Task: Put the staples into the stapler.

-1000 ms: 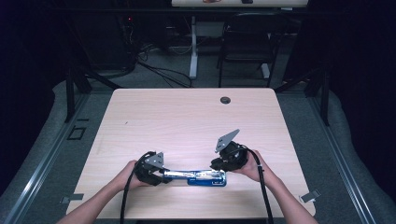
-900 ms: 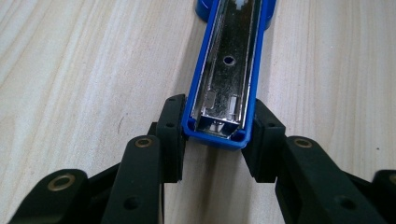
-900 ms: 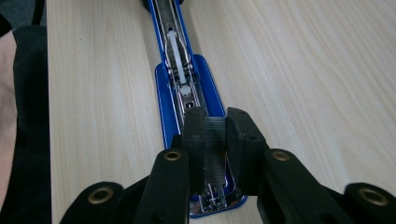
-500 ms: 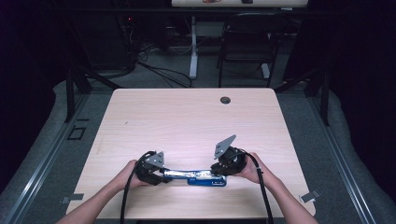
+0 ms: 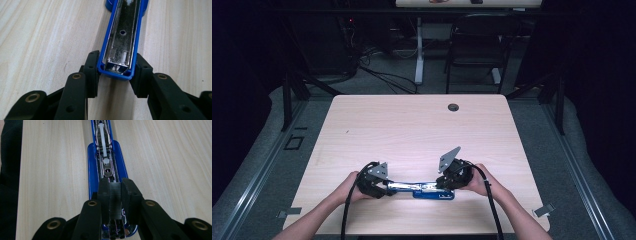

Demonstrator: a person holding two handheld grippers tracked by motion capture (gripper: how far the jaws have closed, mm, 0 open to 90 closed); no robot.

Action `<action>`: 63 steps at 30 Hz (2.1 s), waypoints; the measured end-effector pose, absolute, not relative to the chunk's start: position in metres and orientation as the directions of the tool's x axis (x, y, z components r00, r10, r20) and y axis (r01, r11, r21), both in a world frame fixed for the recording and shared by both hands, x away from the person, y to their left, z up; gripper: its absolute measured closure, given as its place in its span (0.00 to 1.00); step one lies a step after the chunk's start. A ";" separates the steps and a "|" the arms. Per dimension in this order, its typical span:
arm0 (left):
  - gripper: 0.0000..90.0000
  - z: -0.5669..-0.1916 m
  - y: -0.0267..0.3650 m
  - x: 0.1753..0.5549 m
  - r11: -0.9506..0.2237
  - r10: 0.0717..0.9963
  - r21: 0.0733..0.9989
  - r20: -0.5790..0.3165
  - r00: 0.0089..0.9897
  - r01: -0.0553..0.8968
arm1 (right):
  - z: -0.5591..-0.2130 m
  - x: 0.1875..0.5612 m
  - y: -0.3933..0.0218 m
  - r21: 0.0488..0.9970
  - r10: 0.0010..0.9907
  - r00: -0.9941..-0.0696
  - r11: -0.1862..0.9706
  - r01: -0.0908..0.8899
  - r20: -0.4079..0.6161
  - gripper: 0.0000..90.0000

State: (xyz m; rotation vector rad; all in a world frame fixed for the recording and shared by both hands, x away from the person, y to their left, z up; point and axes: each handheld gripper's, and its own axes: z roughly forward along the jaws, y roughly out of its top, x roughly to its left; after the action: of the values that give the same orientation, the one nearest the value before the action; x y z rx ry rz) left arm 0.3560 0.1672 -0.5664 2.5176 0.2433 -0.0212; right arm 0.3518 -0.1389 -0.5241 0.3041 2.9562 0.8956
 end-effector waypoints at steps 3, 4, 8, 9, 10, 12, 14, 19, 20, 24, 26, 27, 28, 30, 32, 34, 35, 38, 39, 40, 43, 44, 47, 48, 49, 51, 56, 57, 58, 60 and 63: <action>0.71 -0.566 0.167 0.356 -0.801 0.169 0.571 -0.071 0.983 0.179 | -0.524 0.352 -0.141 0.561 0.188 -0.982 0.810 0.172 0.029 0.87; 0.71 -0.567 0.167 0.356 -0.801 0.168 0.571 -0.070 0.983 0.178 | -0.525 0.351 -0.141 0.559 0.177 -0.984 0.813 0.162 0.028 0.87; 0.71 -0.565 0.167 0.356 -0.810 0.171 0.559 -0.061 0.983 0.176 | -0.527 0.350 -0.139 0.543 0.158 -0.987 0.827 0.142 0.016 0.87; 0.71 -0.565 0.167 0.356 -0.810 0.171 0.559 -0.060 0.983 0.175 | -0.528 0.350 -0.139 0.538 0.155 -0.988 0.832 0.136 0.011 0.87; 0.71 -0.565 0.167 0.356 -0.811 0.171 0.559 -0.060 0.984 0.175 | -0.529 0.349 -0.139 0.540 0.156 -0.988 0.830 0.136 0.009 0.87; 0.71 -0.566 0.167 0.356 -0.806 0.169 0.565 -0.065 0.984 0.176 | -0.528 0.349 -0.139 0.539 0.154 -0.988 0.832 0.132 0.003 0.87; 0.71 -0.566 0.167 0.356 -0.805 0.169 0.567 -0.065 0.983 0.176 | -0.526 0.350 -0.140 0.552 0.155 -0.988 0.824 0.131 0.004 0.87; 0.71 -0.566 0.167 0.356 -0.805 0.170 0.566 -0.067 0.983 0.178 | -0.524 0.352 -0.142 0.571 0.162 -0.987 0.809 0.138 0.009 0.87; 0.71 -0.566 0.167 0.356 -0.805 0.170 0.566 -0.067 0.983 0.178 | -0.525 0.352 -0.142 0.570 0.160 -0.987 0.810 0.136 0.008 0.87; 0.71 -0.566 0.167 0.356 -0.805 0.171 0.566 -0.067 0.983 0.179 | -0.525 0.352 -0.142 0.564 0.151 -0.989 0.816 0.128 0.006 0.87; 0.71 -0.566 0.167 0.356 -0.805 0.172 0.565 -0.067 0.983 0.179 | -0.525 0.353 -0.142 0.565 0.146 -0.989 0.816 0.124 0.006 0.87; 0.71 -0.566 0.167 0.356 -0.805 0.173 0.565 -0.068 0.983 0.181 | -0.525 0.353 -0.142 0.567 0.143 -0.990 0.815 0.122 0.007 0.87; 0.71 -0.566 0.166 0.356 -0.803 0.177 0.567 -0.064 0.982 0.181 | -0.526 0.353 -0.142 0.567 0.140 -0.990 0.815 0.119 0.007 0.87; 0.71 -0.566 0.166 0.355 -0.802 0.179 0.568 -0.062 0.982 0.183 | -0.526 0.353 -0.141 0.561 0.131 -0.991 0.821 0.111 0.004 0.87; 0.71 -0.566 0.166 0.355 -0.804 0.180 0.566 -0.062 0.982 0.183 | -0.526 0.353 -0.140 0.559 0.127 -0.992 0.822 0.106 0.001 0.87; 0.71 -0.566 0.166 0.355 -0.803 0.182 0.567 -0.063 0.981 0.185 | -0.527 0.353 -0.139 0.555 0.121 -0.993 0.826 0.101 -0.001 0.87; 0.71 -0.566 0.166 0.355 -0.803 0.182 0.567 -0.063 0.981 0.185 | -0.527 0.353 -0.139 0.555 0.121 -0.993 0.826 0.101 -0.001 0.87; 0.71 -0.566 0.166 0.355 -0.806 0.184 0.563 -0.060 0.981 0.185 | -0.528 0.353 -0.139 0.554 0.118 -0.993 0.827 0.096 -0.003 0.87; 0.71 -0.566 0.166 0.355 -0.803 0.183 0.566 -0.062 0.981 0.186 | -0.528 0.353 -0.138 0.549 0.113 -0.994 0.831 0.091 -0.005 0.87; 0.71 -0.566 0.166 0.354 -0.809 0.193 0.559 -0.045 0.980 0.185 | -0.528 0.353 -0.138 0.545 0.109 -0.994 0.834 0.087 -0.007 0.87; 0.71 -0.567 0.166 0.354 -0.798 0.191 0.572 -0.058 0.980 0.189 | -0.530 0.353 -0.136 0.544 0.104 -0.995 0.835 0.084 -0.007 0.87; 0.71 -0.566 0.166 0.354 -0.808 0.193 0.559 -0.046 0.980 0.185 | -0.530 0.353 -0.136 0.543 0.103 -0.995 0.836 0.083 -0.007 0.87; 0.71 -0.567 0.165 0.354 -0.798 0.191 0.573 -0.057 0.980 0.189 | -0.530 0.353 -0.136 0.542 0.100 -0.995 0.837 0.080 -0.008 0.87; 0.71 -0.567 0.165 0.354 -0.798 0.191 0.572 -0.057 0.980 0.189 | -0.530 0.353 -0.135 0.541 0.099 -0.995 0.838 0.079 -0.008 0.87; 0.71 -0.567 0.165 0.354 -0.798 0.191 0.573 -0.057 0.980 0.189 | -0.530 0.353 -0.135 0.539 0.098 -0.995 0.839 0.077 -0.010 0.87; 0.71 -0.567 0.165 0.354 -0.798 0.192 0.573 -0.057 0.980 0.190 | -0.530 0.354 -0.135 0.537 0.095 -0.995 0.841 0.075 -0.010 0.86; 0.71 -0.566 0.165 0.354 -0.801 0.189 0.568 -0.060 0.980 0.189 | -0.530 0.354 -0.135 0.538 0.095 -0.996 0.839 0.080 0.001 0.86; 0.71 -0.566 0.165 0.354 -0.801 0.189 0.567 -0.060 0.980 0.190 | -0.530 0.355 -0.136 0.540 0.095 -0.995 0.838 0.082 0.004 0.85; 0.71 -0.566 0.165 0.354 -0.801 0.189 0.568 -0.060 0.980 0.189 | -0.530 0.355 -0.136 0.538 0.093 -0.996 0.839 0.081 0.004 0.85; 0.71 -0.566 0.165 0.354 -0.801 0.189 0.567 -0.060 0.980 0.189 | -0.530 0.355 -0.136 0.537 0.097 -0.995 0.839 0.084 0.005 0.84; 0.71 -0.566 0.165 0.354 -0.802 0.188 0.567 -0.060 0.980 0.188 | -0.531 0.356 -0.136 0.521 0.095 -0.995 0.849 0.084 0.006 0.84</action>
State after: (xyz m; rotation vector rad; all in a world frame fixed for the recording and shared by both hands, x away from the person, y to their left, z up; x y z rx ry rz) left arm 0.3543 0.1653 -0.5663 2.5207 0.2636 -0.0005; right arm 0.3556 -0.1355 -0.5313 0.1456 3.0017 0.8448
